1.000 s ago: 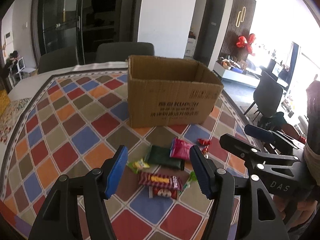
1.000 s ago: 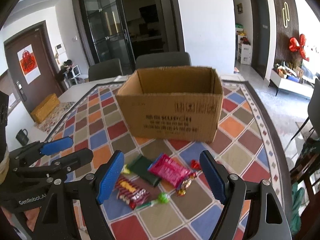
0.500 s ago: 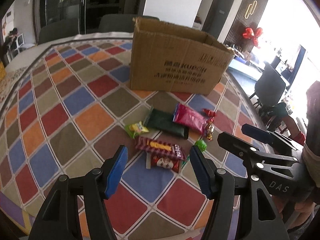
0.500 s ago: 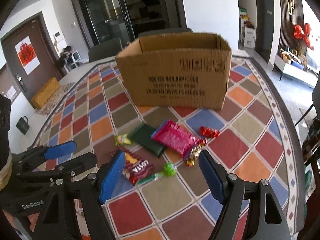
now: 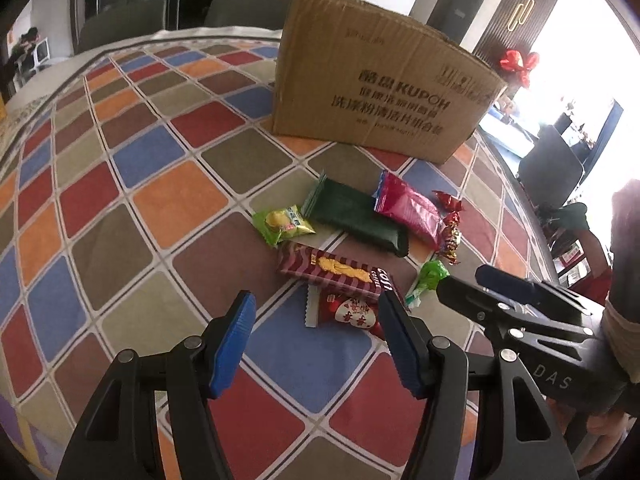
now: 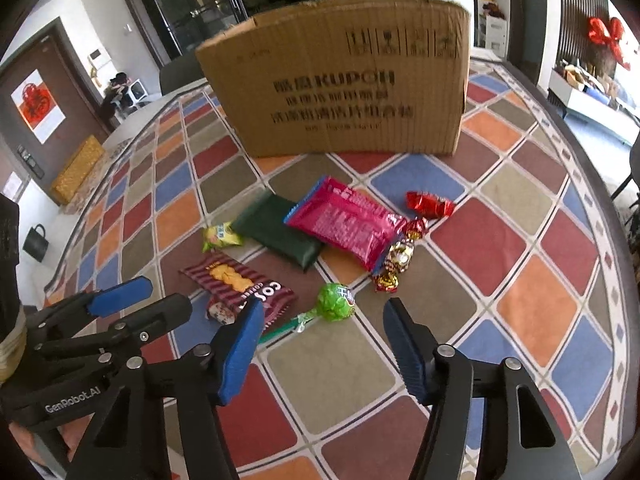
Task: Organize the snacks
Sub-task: 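Grasp the green lollipop with the right tool while the left tool grasps the Costa biscuit bar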
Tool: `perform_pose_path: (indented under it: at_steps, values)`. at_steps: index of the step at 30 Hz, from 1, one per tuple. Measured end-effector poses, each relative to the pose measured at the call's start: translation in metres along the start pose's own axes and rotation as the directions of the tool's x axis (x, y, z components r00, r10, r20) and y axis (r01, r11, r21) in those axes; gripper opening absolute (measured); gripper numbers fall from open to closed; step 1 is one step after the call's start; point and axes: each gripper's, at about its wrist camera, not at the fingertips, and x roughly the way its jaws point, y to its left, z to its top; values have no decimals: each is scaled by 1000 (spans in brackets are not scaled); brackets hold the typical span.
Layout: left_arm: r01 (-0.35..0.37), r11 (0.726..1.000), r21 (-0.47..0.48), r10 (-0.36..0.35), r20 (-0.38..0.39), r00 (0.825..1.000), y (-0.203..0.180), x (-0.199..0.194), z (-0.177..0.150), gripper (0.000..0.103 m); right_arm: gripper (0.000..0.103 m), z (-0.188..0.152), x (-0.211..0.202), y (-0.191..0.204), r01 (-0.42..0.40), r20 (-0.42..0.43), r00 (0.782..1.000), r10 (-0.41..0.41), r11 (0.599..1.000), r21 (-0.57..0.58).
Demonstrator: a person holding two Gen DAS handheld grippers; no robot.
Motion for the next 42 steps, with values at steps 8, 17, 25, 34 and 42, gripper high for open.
perform_pose_path:
  at_steps: [8, 17, 25, 34, 42]
  values:
    - [36, 999, -41, -37, -19, 999, 3, 17, 7, 58, 55, -1, 16, -4, -7, -37, 999, 8, 1000, 27]
    - [47, 996, -73, -50, -39, 998, 6, 34, 17, 51, 46, 2, 30, -6, -19, -64, 998, 22, 999, 43]
    - [82, 992, -97, -87, -45, 995, 9, 43, 22, 37, 37, 4, 40, -5, -29, -88, 996, 33, 998, 51]
    - [105, 990, -89, -103, 29, 994, 3, 30, 26, 20, 26, 6, 38, -5, -17, -66, 998, 20, 999, 41]
    - [119, 992, -50, -114, 95, 989, -5, 10, 28, 12, 26, 6, 27, -6, -40, -32, 999, 41, 998, 46]
